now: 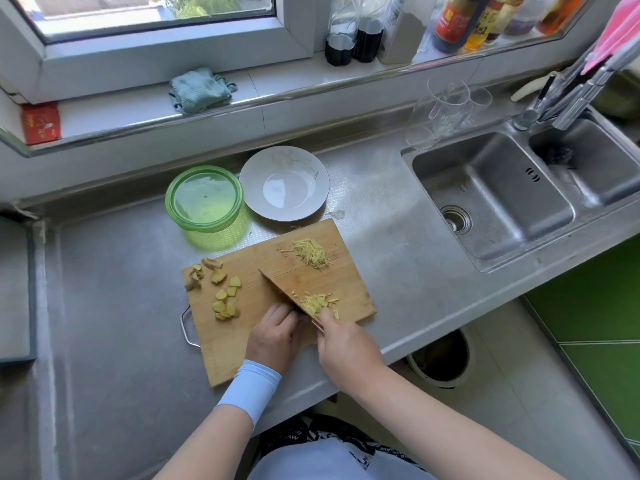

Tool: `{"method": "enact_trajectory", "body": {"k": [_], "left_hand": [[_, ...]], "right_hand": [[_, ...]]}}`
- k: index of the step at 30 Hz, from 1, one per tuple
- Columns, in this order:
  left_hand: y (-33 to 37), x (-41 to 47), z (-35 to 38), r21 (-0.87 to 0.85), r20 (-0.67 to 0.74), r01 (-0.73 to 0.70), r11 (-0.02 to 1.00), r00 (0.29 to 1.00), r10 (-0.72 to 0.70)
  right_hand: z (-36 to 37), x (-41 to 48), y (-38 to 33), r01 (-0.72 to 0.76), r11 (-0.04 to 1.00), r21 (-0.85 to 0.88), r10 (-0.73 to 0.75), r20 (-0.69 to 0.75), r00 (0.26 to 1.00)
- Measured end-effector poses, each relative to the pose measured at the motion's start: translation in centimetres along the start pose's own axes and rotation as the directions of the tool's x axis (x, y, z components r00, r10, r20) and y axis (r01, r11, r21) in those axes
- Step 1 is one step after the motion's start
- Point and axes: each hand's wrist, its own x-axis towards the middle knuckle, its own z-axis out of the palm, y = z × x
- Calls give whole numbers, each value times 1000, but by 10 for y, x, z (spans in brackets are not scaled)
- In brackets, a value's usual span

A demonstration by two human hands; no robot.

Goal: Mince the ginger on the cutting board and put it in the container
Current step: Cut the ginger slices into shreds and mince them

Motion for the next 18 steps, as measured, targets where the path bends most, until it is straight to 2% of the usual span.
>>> {"method": "enact_trajectory", "body": {"k": [8, 18], "left_hand": [[-3, -2, 2, -14, -5, 10, 1000, 1000, -10], [1, -1, 1, -20, -8, 47, 999, 999, -47]], "right_hand": [[0, -26, 20, 16, 1000, -4, -16, 3, 1000], [-2, -7, 4, 32, 999, -18, -32, 2, 999]]}}
